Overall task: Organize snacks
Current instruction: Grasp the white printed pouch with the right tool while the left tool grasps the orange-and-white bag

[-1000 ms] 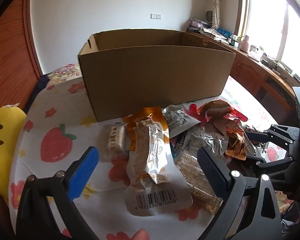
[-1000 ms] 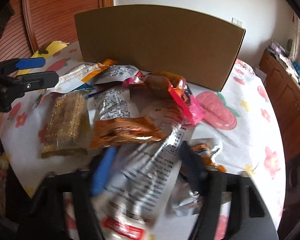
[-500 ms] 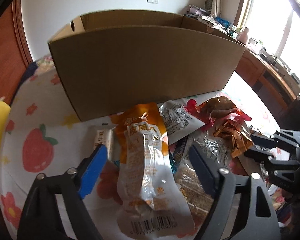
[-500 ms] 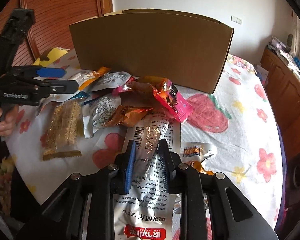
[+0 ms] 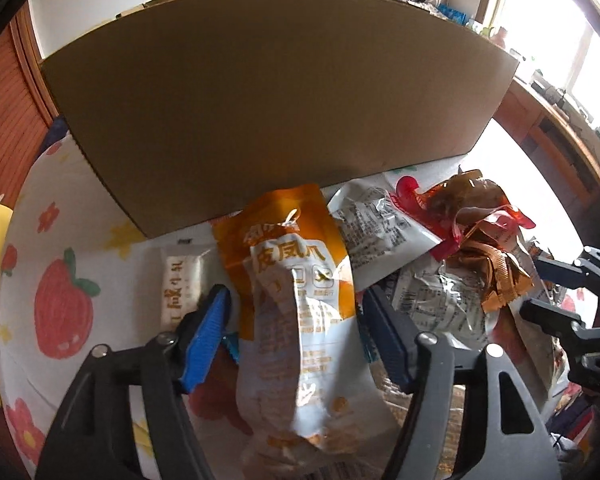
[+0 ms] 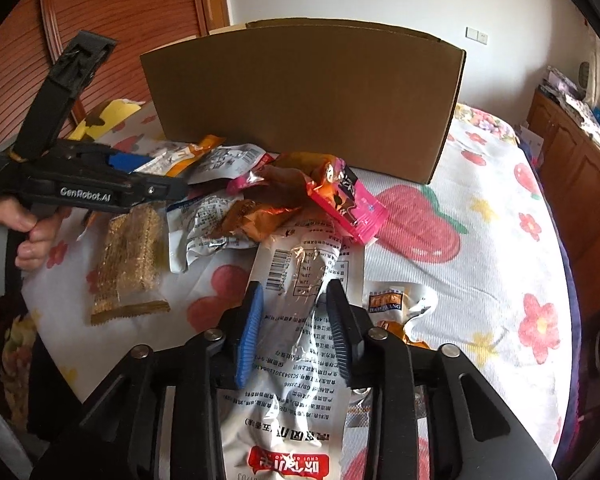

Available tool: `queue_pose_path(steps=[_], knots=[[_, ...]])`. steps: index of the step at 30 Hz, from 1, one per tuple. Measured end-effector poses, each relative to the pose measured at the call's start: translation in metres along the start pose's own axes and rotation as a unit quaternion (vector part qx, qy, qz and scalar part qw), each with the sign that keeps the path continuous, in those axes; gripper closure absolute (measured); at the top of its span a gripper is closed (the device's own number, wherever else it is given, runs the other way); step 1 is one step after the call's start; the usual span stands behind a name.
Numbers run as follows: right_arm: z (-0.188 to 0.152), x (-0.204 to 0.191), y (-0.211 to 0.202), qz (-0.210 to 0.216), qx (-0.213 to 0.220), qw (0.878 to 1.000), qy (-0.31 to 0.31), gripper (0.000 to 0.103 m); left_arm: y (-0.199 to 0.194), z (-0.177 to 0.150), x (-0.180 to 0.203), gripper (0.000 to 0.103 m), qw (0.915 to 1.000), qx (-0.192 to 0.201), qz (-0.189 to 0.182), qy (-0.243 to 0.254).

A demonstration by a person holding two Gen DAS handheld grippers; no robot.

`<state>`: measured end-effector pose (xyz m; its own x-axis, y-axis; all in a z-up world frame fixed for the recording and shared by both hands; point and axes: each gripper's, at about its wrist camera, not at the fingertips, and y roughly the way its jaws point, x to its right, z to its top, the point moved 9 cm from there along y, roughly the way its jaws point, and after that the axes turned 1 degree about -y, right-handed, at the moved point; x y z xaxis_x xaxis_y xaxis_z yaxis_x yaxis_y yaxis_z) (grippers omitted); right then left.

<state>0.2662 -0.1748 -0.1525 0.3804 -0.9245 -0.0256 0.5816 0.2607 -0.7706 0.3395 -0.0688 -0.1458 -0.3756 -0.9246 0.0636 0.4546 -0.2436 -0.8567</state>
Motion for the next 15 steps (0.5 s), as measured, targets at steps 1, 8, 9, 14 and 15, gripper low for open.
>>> queue_pose_path(steps=[1, 8, 9, 14, 15], knots=[[0.0, -0.001, 0.0, 0.0, -0.001, 1.0, -0.002, 0.064, 0.002, 0.0, 0.001, 0.031, 1.0, -0.002, 0.005, 0.008], [-0.001, 0.003, -0.001, -0.002, -0.019, 1.0, -0.005, 0.049, 0.004, 0.012, 0.007, 0.053, 0.9994, -0.006, 0.008, 0.032], [-0.002, 0.005, -0.001, 0.002, -0.024, 1.0, -0.002, 0.046, 0.004, 0.014, 0.01, 0.055, 0.9994, -0.007, 0.008, 0.034], [-0.001, 0.004, 0.006, 0.013, -0.062, 0.998, -0.021, 0.036, -0.002, 0.009, 0.006, 0.068, 0.9994, -0.005, 0.004, 0.035], [0.0, 0.002, 0.008, 0.014, -0.072, 0.997, -0.026, 0.034, -0.003, 0.008, 0.005, 0.069, 0.9994, -0.003, 0.001, 0.034]])
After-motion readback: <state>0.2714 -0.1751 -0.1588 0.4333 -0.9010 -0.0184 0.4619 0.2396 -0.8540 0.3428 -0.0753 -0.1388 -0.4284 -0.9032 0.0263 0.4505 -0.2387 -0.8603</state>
